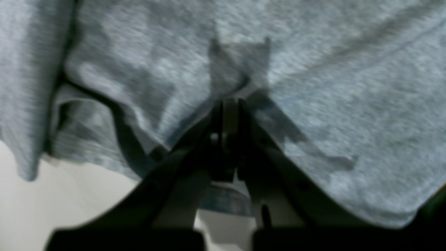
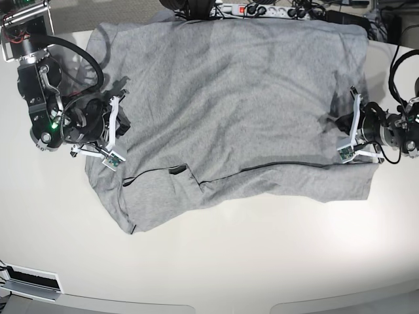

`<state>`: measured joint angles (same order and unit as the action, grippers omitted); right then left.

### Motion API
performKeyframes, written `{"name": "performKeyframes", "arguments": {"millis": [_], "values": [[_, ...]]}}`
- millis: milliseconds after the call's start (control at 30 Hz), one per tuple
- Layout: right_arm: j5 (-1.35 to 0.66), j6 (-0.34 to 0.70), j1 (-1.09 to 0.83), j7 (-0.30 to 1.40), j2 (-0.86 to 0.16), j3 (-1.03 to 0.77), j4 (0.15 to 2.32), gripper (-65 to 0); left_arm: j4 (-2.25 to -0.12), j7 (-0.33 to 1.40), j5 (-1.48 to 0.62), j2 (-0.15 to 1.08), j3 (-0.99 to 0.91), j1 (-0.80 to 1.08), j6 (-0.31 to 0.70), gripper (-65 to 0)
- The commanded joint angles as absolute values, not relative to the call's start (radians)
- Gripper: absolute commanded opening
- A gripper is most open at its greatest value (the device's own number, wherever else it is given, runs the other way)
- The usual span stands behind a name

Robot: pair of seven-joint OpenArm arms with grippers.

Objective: Layout the t-shirt on the table in an organized manner, then fold the t-shirt properly
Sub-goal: 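Grasp the shirt with both grippers and pull it apart to smooth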

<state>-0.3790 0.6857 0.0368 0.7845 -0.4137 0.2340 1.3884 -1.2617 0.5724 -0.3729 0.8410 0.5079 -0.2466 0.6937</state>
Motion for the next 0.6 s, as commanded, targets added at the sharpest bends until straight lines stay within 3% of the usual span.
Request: {"name": "performKeyframes", "arguments": {"millis": [0,233,567], "values": [[-0.379,0.694,0.043,0.758,-0.427,0.228,1.403,-65.0,-1.271,0.55,-0.361,0.847,0.495,-0.249,0.694,-65.0],[-0.26,0.613,0.001,0.764,-0.427,0.228,1.403,-65.0,-1.235,0.497,-0.205,0.785,0.495,-0.195,0.631,-65.0],[-0.326,0.529,-0.007,1.105,-0.427,0.228,1.403,-65.0,-1.233,0.502,-0.179,0.796,0.495,-0.194,0.635,-65.0]]}}
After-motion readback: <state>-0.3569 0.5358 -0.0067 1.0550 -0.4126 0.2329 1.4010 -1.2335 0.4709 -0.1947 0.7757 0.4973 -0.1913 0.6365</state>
